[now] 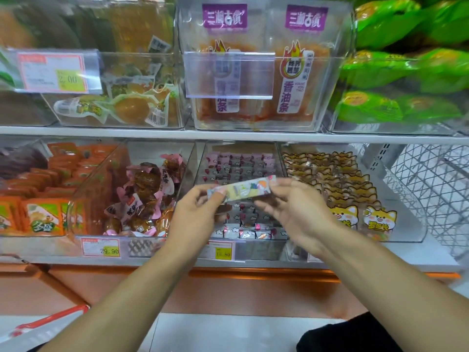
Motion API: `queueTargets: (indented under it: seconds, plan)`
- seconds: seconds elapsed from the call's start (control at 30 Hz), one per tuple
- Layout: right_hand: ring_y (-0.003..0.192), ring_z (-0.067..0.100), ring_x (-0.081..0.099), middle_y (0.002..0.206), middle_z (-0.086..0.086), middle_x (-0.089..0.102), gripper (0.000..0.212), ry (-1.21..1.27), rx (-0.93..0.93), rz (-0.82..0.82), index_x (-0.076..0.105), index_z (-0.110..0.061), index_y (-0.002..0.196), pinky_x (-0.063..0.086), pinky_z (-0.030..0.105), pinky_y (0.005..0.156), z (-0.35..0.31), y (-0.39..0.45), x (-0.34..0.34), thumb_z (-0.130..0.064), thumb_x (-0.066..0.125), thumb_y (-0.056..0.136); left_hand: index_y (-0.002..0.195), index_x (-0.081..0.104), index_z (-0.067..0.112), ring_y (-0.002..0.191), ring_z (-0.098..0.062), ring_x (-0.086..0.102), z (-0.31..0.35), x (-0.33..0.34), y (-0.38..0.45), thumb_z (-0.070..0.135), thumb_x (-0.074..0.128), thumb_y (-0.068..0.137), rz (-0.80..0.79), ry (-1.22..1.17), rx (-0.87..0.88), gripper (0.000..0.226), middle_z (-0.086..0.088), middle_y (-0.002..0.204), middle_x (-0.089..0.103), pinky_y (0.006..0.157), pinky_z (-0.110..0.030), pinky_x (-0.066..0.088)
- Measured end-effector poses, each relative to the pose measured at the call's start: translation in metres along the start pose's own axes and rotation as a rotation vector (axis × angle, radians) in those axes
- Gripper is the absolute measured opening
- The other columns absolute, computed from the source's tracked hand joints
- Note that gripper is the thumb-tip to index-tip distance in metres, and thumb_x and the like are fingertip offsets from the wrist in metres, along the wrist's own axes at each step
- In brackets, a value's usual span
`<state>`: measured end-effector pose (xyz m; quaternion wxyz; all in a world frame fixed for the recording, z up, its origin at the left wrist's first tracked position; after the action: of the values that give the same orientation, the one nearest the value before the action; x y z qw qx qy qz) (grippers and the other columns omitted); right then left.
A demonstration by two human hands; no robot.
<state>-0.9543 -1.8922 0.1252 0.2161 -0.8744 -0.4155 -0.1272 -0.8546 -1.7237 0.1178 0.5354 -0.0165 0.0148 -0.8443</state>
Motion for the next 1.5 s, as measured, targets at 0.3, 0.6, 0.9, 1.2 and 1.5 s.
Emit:
queueTargets:
  seconds: [0.3, 0.6, 0.9, 1.2, 1.5]
  plan:
    - [0.074, 0.024, 0.076, 0.091, 0.017, 0.075, 0.008, -0.045, 0.139, -0.036, 0.059, -0.001, 0.099, 0.064, 0.035, 0.076, 0.02, 0.0, -0.003, 0.004, 0.053, 0.1, 0.102, 0.067, 0.007, 0.084, -0.015, 0.076, -0.017, -0.015, -0.001, 0.036, 0.074, 0.074, 0.0, -0.377, -0.144, 0.041, -0.009, 0.097, 0.078, 0.071, -0.021, 0.059]
    - [0.092, 0.036, 0.076, 0.117, 0.02, 0.072, 0.024, -0.051, 0.186, -0.137, 0.064, -0.003, 0.117, 0.064, 0.039, 0.076, 0.026, -0.002, 0.005, -0.017, 0.066, 0.097, 0.096, 0.061, 0.006, 0.081, -0.016, 0.075, -0.019, -0.025, 0.0, 0.03, 0.068, 0.089, 0.043, -0.35, -0.107, 0.026, -0.019, 0.1, 0.075, 0.064, -0.018, 0.057]
    - [0.081, 0.027, 0.075, 0.104, 0.019, 0.076, 0.028, -0.175, 0.226, -0.29, 0.064, -0.014, 0.116, 0.06, 0.031, 0.07, 0.032, -0.007, 0.013, -0.028, 0.07, 0.093, 0.094, 0.062, 0.01, 0.081, -0.017, 0.074, -0.017, -0.018, -0.001, 0.04, 0.073, 0.078, 0.006, -0.3, -0.087, 0.036, -0.013, 0.095, 0.076, 0.075, -0.028, 0.062]
    - [0.091, 0.021, 0.075, 0.104, 0.006, 0.077, 0.035, -0.365, 0.083, -0.363, 0.065, -0.013, 0.117, 0.061, 0.03, 0.071, 0.023, -0.006, 0.013, 0.005, 0.071, 0.087, 0.115, 0.069, 0.011, 0.093, -0.038, 0.075, -0.022, -0.001, -0.014, 0.053, 0.068, 0.084, -0.14, -0.394, -0.273, 0.051, -0.016, 0.105, 0.076, 0.068, -0.031, 0.061]
    - [0.096, 0.032, 0.075, 0.113, 0.019, 0.074, 0.056, -0.151, 0.188, -0.325, 0.065, -0.004, 0.123, 0.062, 0.036, 0.078, 0.024, -0.004, 0.01, -0.025, 0.083, 0.074, 0.112, 0.066, 0.007, 0.097, -0.028, 0.074, -0.013, -0.004, -0.009, 0.015, 0.074, 0.079, -0.169, -0.406, -0.123, 0.035, -0.014, 0.107, 0.075, 0.078, -0.028, 0.061]
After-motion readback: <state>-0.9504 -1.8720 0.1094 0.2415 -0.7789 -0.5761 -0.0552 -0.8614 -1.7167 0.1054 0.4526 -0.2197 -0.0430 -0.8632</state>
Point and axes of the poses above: each hand's wrist, its own y-axis towards the middle knuckle, its own x-axis out of the palm, z = x × y, the point moved 9 cm from there along y, towards the middle knuckle
